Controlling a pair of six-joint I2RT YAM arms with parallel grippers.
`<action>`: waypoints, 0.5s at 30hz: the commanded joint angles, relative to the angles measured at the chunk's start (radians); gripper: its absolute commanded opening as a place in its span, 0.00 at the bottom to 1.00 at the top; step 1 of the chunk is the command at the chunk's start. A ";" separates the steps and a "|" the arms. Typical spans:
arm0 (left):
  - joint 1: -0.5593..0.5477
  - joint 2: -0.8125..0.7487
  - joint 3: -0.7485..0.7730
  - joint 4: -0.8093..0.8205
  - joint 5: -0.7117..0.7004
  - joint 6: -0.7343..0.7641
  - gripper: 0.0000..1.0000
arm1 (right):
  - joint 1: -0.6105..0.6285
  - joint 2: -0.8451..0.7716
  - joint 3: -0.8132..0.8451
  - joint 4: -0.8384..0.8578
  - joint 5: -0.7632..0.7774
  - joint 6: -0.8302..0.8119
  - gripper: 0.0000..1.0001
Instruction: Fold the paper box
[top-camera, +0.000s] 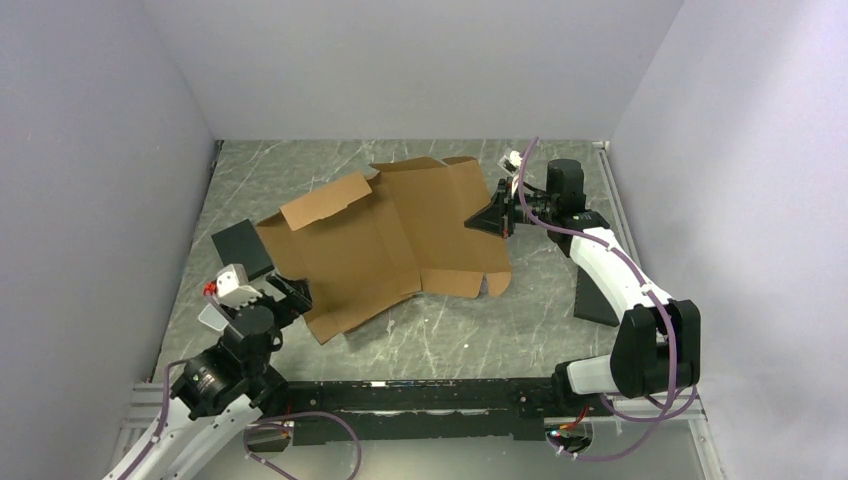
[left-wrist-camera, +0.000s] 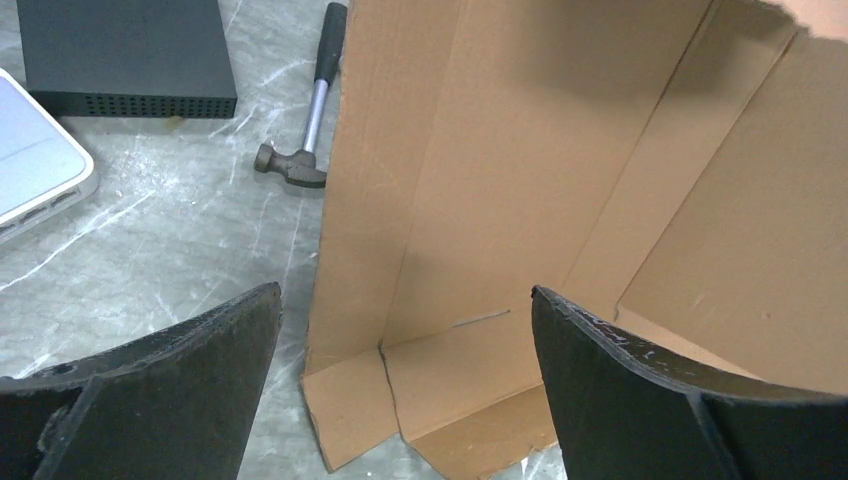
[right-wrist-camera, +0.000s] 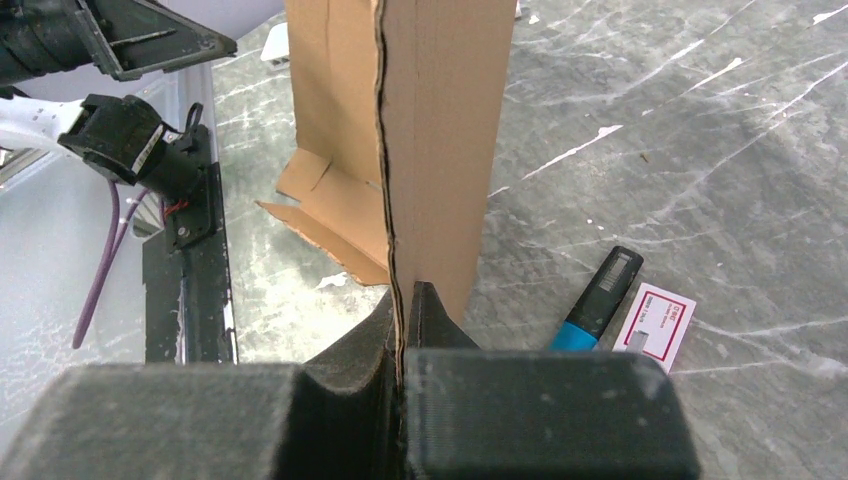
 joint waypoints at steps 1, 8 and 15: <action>-0.004 0.052 0.002 0.014 0.014 0.036 0.99 | 0.004 -0.020 0.009 0.014 -0.013 -0.015 0.00; -0.002 0.535 0.270 -0.249 0.134 -0.136 1.00 | 0.004 -0.018 0.010 0.012 -0.002 -0.015 0.00; -0.002 0.561 0.222 -0.218 0.247 -0.181 1.00 | -0.008 -0.019 0.029 -0.009 0.068 -0.011 0.00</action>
